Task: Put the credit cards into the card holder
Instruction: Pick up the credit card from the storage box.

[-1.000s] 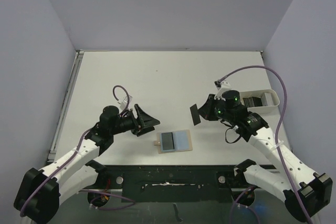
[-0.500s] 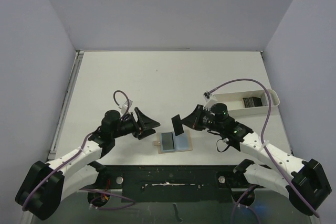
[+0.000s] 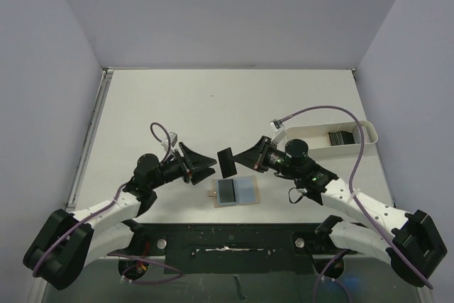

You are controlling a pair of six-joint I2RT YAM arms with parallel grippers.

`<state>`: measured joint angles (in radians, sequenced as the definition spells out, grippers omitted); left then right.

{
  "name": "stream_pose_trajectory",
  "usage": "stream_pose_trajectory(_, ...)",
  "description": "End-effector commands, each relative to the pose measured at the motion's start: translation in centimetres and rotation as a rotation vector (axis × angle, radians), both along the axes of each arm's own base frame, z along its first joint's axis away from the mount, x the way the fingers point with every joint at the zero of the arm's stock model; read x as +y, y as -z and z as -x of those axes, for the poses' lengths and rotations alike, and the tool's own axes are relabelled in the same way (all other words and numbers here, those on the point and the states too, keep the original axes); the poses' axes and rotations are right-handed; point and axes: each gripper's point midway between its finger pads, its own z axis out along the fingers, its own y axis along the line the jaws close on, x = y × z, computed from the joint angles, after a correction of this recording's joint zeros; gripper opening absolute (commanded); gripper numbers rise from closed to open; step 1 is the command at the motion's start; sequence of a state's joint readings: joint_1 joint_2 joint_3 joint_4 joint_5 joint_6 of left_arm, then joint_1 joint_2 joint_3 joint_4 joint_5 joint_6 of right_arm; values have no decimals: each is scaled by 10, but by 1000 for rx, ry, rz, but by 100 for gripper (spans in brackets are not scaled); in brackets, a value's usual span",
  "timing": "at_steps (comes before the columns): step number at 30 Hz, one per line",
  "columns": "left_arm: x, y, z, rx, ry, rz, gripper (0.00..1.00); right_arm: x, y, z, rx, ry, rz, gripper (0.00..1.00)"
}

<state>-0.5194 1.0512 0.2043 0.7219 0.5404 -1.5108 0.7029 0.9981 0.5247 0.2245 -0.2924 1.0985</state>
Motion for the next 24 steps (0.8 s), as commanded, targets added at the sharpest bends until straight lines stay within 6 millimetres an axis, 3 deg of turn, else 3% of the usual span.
stream_pose_trajectory(1,-3,-40,-5,-129,-15,109,62,13,-28,5,-46,-45,-126,0)
stream_pose_trajectory(6,-6,-40,-6,-131,-6,109,55,19,-25,10,-26,-62,-154,0)
stream_pose_trajectory(9,-7,-44,-5,-137,3,130,46,21,-20,12,-17,-67,-146,0)
stream_pose_trajectory(18,-1,-35,-3,-112,-29,120,0,16,1,13,14,-50,-99,0)
stream_pose_trajectory(20,1,-34,-3,-107,-38,117,0,14,7,13,28,-41,-80,1)
stream_pose_trajectory(24,0,-9,-8,-33,-46,-5,0,9,18,10,44,-20,-25,18)
